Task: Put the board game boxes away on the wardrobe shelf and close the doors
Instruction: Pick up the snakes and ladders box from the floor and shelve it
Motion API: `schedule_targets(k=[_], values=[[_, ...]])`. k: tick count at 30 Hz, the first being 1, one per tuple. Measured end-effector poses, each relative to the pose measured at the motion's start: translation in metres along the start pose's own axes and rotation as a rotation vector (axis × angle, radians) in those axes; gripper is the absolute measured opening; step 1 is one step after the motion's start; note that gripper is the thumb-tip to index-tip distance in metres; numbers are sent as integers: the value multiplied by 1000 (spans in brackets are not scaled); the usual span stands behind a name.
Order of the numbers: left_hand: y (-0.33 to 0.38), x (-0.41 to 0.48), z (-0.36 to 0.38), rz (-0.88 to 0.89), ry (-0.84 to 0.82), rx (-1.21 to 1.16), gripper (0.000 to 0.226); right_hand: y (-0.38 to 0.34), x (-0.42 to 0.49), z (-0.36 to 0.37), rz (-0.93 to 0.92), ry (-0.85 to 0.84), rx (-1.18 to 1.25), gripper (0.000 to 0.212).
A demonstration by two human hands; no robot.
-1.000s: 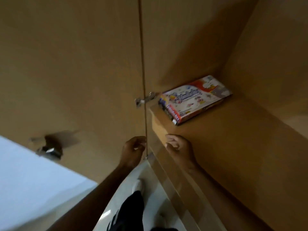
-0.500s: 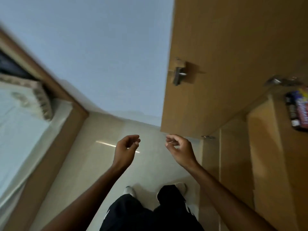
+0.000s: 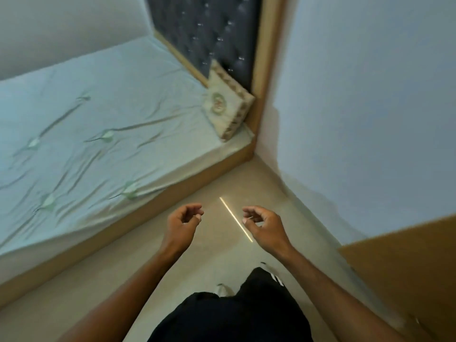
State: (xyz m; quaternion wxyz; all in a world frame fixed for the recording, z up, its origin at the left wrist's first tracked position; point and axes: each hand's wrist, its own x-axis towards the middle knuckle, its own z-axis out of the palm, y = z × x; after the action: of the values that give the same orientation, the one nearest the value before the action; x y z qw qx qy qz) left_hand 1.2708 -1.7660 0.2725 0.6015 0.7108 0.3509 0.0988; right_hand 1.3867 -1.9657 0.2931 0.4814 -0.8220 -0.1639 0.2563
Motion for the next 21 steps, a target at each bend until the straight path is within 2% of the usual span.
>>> schedule_targets(k=[9, 12, 17, 21], values=[[-42, 15, -174, -143, 529, -173, 24, -127, 125, 180, -245, -496, -196, 25], [-48, 24, -223, -191, 642, -215, 23, -167, 155, 250, -321, -636, -217, 25], [-59, 21, -302, -270, 905, -322, 25, -231, 174, 370, -449, -916, -309, 27], [-73, 2, -353, -315, 1086, -392, 24, -268, 167, 452, -559, -1078, -374, 30]])
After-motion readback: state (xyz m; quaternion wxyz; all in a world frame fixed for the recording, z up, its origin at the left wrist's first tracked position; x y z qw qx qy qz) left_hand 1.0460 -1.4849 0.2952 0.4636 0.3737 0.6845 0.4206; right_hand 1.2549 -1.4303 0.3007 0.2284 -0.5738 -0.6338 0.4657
